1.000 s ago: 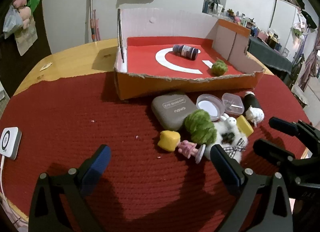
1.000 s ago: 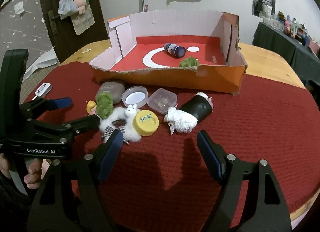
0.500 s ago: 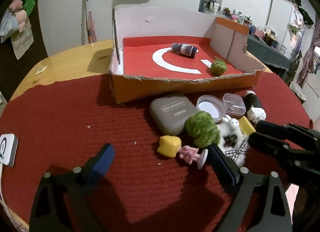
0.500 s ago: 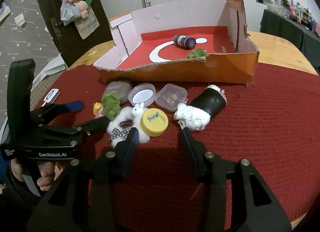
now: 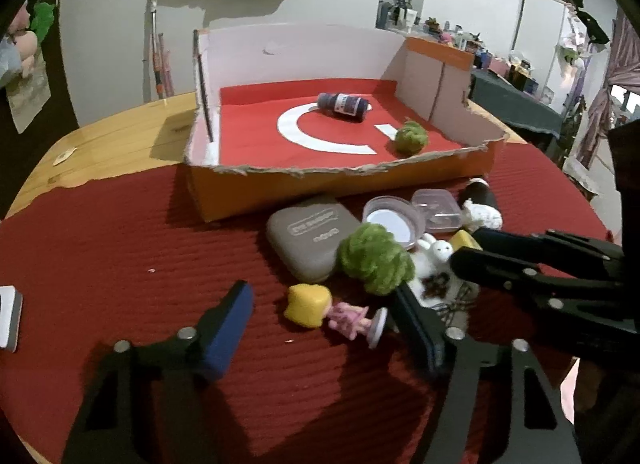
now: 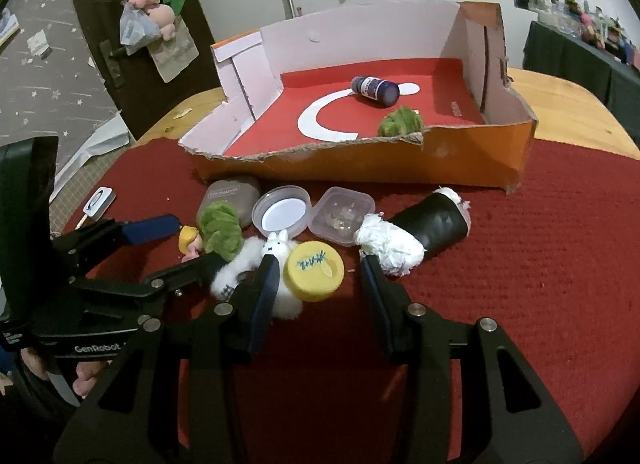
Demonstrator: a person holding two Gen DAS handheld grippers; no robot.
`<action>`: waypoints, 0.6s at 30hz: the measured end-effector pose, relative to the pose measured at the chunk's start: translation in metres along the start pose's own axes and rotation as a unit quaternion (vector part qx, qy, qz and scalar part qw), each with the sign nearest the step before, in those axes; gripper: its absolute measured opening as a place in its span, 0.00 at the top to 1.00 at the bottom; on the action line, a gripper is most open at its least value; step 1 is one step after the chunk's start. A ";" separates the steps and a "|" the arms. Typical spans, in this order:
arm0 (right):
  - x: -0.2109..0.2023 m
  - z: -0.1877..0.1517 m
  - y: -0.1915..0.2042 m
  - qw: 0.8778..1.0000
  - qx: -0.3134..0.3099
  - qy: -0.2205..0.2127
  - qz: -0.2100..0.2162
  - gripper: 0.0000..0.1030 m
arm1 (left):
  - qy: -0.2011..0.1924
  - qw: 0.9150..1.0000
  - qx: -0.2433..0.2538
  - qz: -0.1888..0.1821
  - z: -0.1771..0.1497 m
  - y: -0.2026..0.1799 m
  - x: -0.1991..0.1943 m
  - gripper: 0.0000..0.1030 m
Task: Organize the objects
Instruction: 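Move the left tool to the yellow-and-pink toy while the right tool approaches the yellow lid, then close the left tool on the yellow-and-pink toy while the right tool grasps the yellow lid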
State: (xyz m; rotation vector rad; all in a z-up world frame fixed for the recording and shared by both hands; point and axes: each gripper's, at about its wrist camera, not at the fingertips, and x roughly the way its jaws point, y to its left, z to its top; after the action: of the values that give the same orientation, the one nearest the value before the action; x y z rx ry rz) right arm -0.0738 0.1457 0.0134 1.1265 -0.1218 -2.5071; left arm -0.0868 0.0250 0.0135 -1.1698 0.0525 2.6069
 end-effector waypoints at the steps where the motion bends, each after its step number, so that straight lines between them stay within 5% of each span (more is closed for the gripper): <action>1: 0.000 0.000 0.000 1.000 0.000 0.001 0.002 0.66 | 0.000 1.000 0.003 -0.003 0.000 -0.002 0.000 0.38; 5: -0.001 -0.002 0.000 1.000 -0.002 0.004 0.009 0.71 | -0.003 1.000 0.013 -0.006 -0.002 -0.009 -0.002 0.50; 18: -0.018 -0.003 0.008 1.000 -0.014 -0.015 0.016 0.71 | -0.008 1.000 0.003 -0.008 -0.002 -0.008 -0.009 0.51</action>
State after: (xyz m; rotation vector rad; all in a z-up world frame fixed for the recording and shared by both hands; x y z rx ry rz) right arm -0.0584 0.1456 0.0254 1.0688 -0.1125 -2.4910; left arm -0.0772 0.0300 0.0197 -1.1426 0.0467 2.6015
